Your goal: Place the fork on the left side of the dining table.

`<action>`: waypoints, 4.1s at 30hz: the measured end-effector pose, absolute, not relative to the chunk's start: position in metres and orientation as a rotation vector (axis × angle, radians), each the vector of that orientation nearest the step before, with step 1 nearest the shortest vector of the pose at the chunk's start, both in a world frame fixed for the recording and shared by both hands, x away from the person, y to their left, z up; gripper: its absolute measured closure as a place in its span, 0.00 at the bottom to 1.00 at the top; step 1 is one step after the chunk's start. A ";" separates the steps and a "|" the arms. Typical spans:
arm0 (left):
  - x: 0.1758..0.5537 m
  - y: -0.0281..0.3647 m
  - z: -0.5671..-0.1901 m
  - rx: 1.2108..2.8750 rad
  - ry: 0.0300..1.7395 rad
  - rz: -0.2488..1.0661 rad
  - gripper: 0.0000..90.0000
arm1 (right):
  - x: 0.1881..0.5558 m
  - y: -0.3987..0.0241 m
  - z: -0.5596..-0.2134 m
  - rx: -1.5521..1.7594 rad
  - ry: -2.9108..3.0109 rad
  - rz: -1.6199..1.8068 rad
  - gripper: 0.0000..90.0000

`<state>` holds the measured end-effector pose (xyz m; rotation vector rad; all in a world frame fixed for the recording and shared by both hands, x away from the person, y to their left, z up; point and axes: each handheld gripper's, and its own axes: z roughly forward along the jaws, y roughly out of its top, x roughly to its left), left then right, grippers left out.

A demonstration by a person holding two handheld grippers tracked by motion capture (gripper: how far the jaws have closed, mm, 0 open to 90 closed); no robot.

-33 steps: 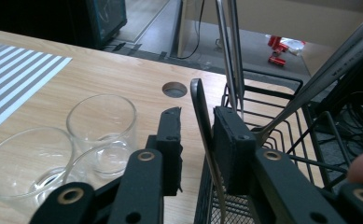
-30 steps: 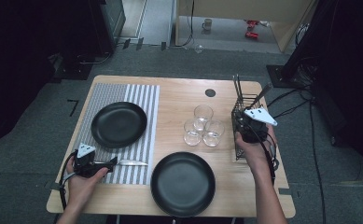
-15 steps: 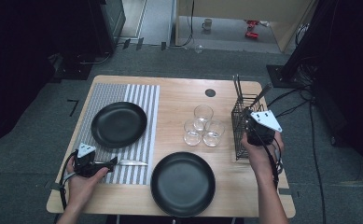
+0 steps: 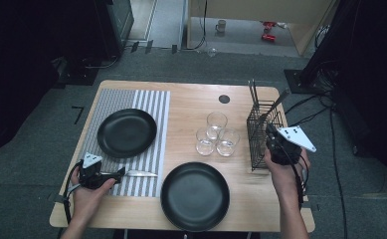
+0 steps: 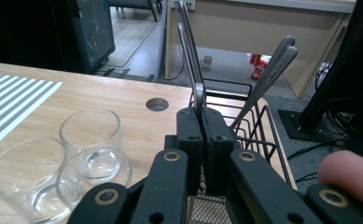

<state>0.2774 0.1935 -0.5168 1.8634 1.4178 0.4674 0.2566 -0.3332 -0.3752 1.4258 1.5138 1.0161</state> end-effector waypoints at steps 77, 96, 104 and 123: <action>0.278 0.193 -0.517 1.864 1.417 0.468 0.00 | 0.238 -0.338 -0.366 1.387 1.475 1.061 0.97; 0.277 0.193 -0.517 1.867 1.415 0.472 0.00 | 0.233 -0.333 -0.342 1.355 1.448 1.106 0.97; 0.277 0.193 -0.517 1.867 1.415 0.471 0.00 | 0.232 -0.326 -0.334 1.334 1.441 1.128 0.97; 0.278 0.192 -0.517 1.867 1.414 0.471 0.00 | 0.230 -0.314 -0.320 1.296 1.442 1.160 0.97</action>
